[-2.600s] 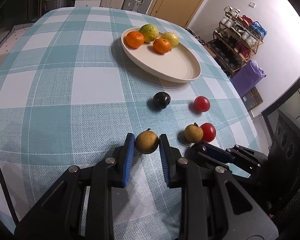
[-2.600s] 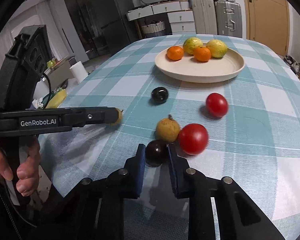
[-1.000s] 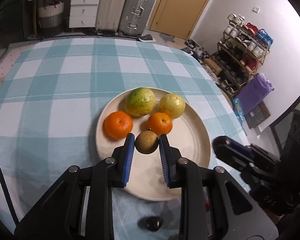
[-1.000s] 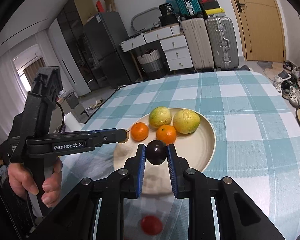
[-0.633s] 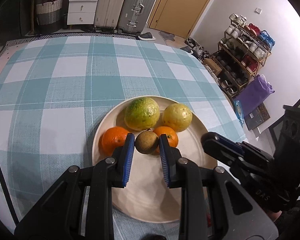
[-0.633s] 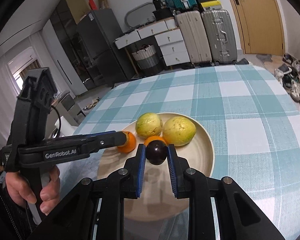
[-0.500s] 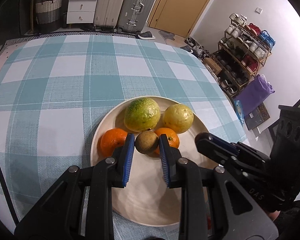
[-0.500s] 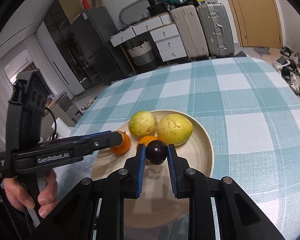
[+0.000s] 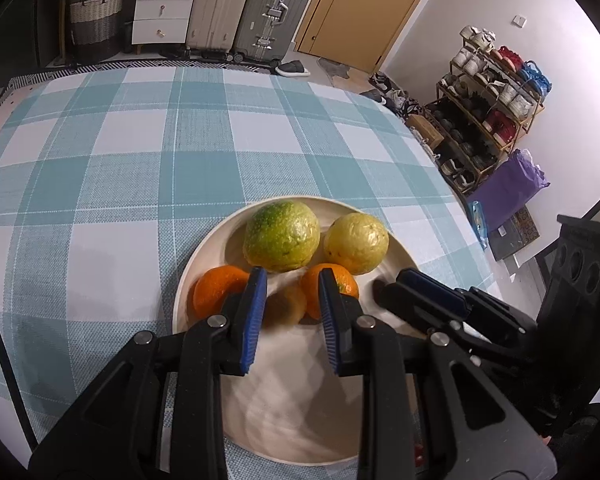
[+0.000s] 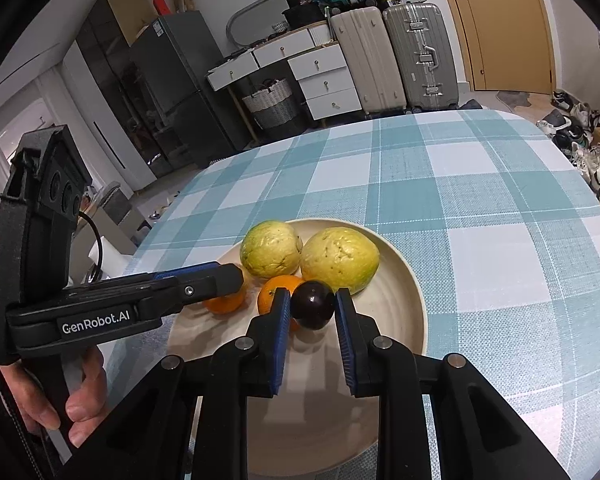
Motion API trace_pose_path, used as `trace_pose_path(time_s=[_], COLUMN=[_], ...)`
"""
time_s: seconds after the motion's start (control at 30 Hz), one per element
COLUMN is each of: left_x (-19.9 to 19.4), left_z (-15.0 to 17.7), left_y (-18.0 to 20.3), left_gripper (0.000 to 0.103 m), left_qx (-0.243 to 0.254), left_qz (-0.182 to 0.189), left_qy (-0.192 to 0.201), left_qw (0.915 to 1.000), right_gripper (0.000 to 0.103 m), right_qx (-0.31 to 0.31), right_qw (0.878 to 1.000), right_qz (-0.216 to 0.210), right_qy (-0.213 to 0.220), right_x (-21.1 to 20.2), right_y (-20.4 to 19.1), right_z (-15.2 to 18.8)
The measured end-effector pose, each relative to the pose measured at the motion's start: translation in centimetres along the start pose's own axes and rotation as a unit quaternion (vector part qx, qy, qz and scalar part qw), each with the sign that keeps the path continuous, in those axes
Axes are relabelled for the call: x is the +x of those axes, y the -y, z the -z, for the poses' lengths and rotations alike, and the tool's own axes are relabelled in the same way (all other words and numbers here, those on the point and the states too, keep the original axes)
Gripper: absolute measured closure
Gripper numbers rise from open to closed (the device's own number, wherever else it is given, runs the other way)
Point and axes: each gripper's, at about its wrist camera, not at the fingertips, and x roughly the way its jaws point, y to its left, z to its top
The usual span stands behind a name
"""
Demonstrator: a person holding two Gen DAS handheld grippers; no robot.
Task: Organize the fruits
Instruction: 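Open both grippers to release the fruits on the plate, then lift both tools and move them back over the cloth fruits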
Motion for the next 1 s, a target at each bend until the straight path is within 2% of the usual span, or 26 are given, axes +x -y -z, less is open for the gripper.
trace_pose_path(time_s=[0.03, 0.13, 0.27, 0.3, 0.47, 0.53, 0.6, 0.77, 0.87, 0.93, 1.0], left_x=[-0.1, -0.4, -1.3, -1.5, -2.9, -3.6, -4.3, -6.4, -7.5, -8.0, -8.5], left_z=[-0.1, -0.1, 0.1, 0.1, 1.0, 1.4, 1.9, 3.4, 4.4, 5.0, 5.8], left_y=[0.0, 0.0, -0.1, -0.1, -0.1, 0.0, 0.2, 0.9, 1.4, 1.7, 2.0], left_gripper=[0.08, 0.08, 0.08, 0.08, 0.08, 0.079, 0.075, 0.069, 0.065, 0.059, 0.049], left_qx=[0.0, -0.003, -0.008, -0.007, -0.007, -0.005, -0.003, 0.01, 0.015, 0.017, 0.017], left_qz=[-0.002, -0.003, -0.004, -0.005, -0.014, -0.02, -0.023, -0.03, -0.037, -0.041, -0.05], left_qy=[0.004, 0.005, 0.011, 0.013, 0.017, 0.021, 0.026, 0.047, 0.055, 0.059, 0.06], left_qw=[1.0, 1.0, 0.9999, 0.9999, 0.9997, 0.9996, 0.9994, 0.9984, 0.9977, 0.9973, 0.9968], right_gripper=[0.07, 0.064, 0.058, 0.052, 0.05, 0.045, 0.038, 0.033, 0.024, 0.019, 0.016], right_qx=[0.0, 0.002, 0.002, 0.001, 0.001, 0.002, 0.002, -0.004, -0.011, -0.012, -0.012], right_qw=[1.0, 1.0, 1.0, 0.999, 0.999, 0.998, 0.998, 0.997, 0.996, 0.996, 0.995], right_qz=[0.001, -0.002, -0.004, -0.002, 0.006, 0.007, 0.011, 0.011, 0.012, 0.013, 0.013], right_qy=[0.001, 0.007, 0.027, 0.035, 0.052, 0.054, 0.059, 0.072, 0.083, 0.091, 0.097], right_x=[0.0, -0.2, -1.4, -1.9, -3.5, -4.0, -4.6, -6.3, -7.4, -8.2, -8.8], right_y=[0.0, 0.0, 0.0, 0.0, 0.1, 0.2, 0.3, 0.0, -0.4, -0.6, -0.8], right_z=[0.0, 0.0, -0.1, 0.0, 0.2, 0.4, 0.7, 1.4, 1.8, 2.0, 2.3])
